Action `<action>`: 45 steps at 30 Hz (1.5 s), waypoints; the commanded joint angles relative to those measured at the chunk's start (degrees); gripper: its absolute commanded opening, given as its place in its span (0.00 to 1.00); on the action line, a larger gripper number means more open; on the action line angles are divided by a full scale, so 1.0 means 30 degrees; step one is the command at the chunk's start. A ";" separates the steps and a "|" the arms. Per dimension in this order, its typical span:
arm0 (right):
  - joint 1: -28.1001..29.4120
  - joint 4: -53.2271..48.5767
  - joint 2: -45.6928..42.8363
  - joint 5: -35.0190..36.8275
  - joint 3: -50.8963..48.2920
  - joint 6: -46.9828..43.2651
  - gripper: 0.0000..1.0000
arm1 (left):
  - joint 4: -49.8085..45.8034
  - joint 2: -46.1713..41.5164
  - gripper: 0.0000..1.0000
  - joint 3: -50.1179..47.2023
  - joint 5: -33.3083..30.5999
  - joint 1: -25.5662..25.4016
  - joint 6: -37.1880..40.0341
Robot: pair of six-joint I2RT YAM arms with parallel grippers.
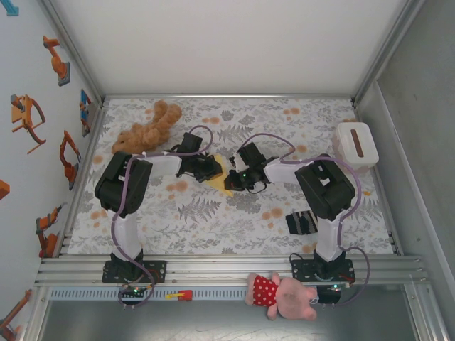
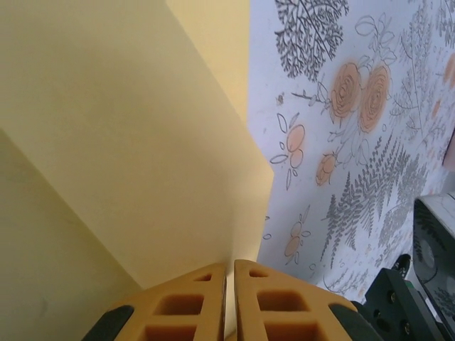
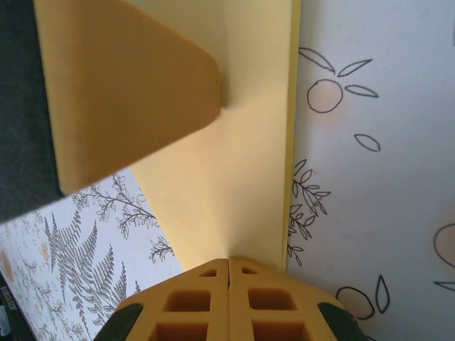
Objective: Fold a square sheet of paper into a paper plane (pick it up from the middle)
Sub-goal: Fourth fold the wing at the center of the table.
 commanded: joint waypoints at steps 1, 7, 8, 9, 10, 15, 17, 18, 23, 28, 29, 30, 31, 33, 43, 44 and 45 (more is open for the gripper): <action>0.0119 -0.2376 0.1171 0.1656 -0.0504 -0.0253 0.05 | -0.0319 0.0386 0.12 0.0389 -0.0429 0.0222 0.0038; 0.0134 -0.2394 0.1240 0.1685 -0.0509 -0.0250 0.05 | -0.0394 0.0617 0.12 0.0426 -0.0426 0.0347 0.0066; 0.0134 -0.2409 0.1245 0.1685 -0.0505 -0.0255 0.04 | -0.0400 0.0659 0.12 0.0441 -0.0448 0.0375 0.0066; 0.0134 -0.2447 0.1248 0.1711 -0.0503 -0.0264 0.04 | -0.0424 0.0690 0.12 0.0459 -0.0448 0.0372 0.0095; 0.0134 -0.2442 0.1249 0.1715 -0.0503 -0.0266 0.04 | -0.0479 0.0743 0.12 0.0463 -0.0470 0.0397 0.0100; 0.0134 -0.2544 0.1263 0.1788 -0.0543 -0.0227 0.04 | -0.0704 0.0868 0.11 0.0431 -0.0659 0.0483 0.0099; 0.0134 -0.2533 0.1278 0.1802 -0.0538 -0.0210 0.04 | -0.0798 0.0883 0.11 0.0429 -0.0768 0.0492 0.0067; 0.0134 -0.2532 0.1300 0.1831 -0.0567 -0.0208 0.04 | -0.0866 0.0872 0.11 0.0407 -0.0841 0.0489 0.0073; 0.0111 -0.2428 0.1114 0.1797 -0.0644 -0.0079 0.04 | -0.1215 0.0981 0.10 0.0398 -0.1190 0.0556 0.0073; -0.0034 -0.1014 -0.0858 0.0909 -0.0593 0.0909 0.06 | -0.1326 0.1249 0.09 0.0265 -0.1224 0.0544 0.0095; -0.0085 -0.0735 -0.1338 0.0816 -0.0513 0.1145 0.07 | -0.1341 0.1249 0.09 0.0255 -0.1237 0.0544 0.0110; -0.0129 -0.0503 -0.1911 0.0858 -0.0444 0.1429 0.08 | -0.1340 0.1249 0.09 0.0200 -0.1228 0.0549 0.0124; -0.0199 -0.0282 -0.2354 0.0962 -0.0375 0.1752 0.11 | -0.1292 0.1221 0.09 0.0158 -0.1221 0.0544 0.0155; -0.0276 0.0441 -0.2972 0.1221 -0.0563 0.2351 0.12 | -0.1246 0.1191 0.09 0.0079 -0.1268 0.0575 0.0162; -0.0336 0.1870 -0.1913 0.0725 -0.0343 0.3231 0.06 | -0.1060 0.1355 0.09 -0.0015 -0.1089 0.0591 0.0070; -0.0281 0.1834 -0.1588 0.0485 -0.0165 0.3194 0.04 | -0.1076 0.1338 0.09 -0.0031 -0.1104 0.0617 0.0066; -0.0222 0.1788 -0.1332 0.0348 -0.0009 0.3096 0.03 | -0.1075 0.1338 0.09 -0.0020 -0.1118 0.0605 0.0051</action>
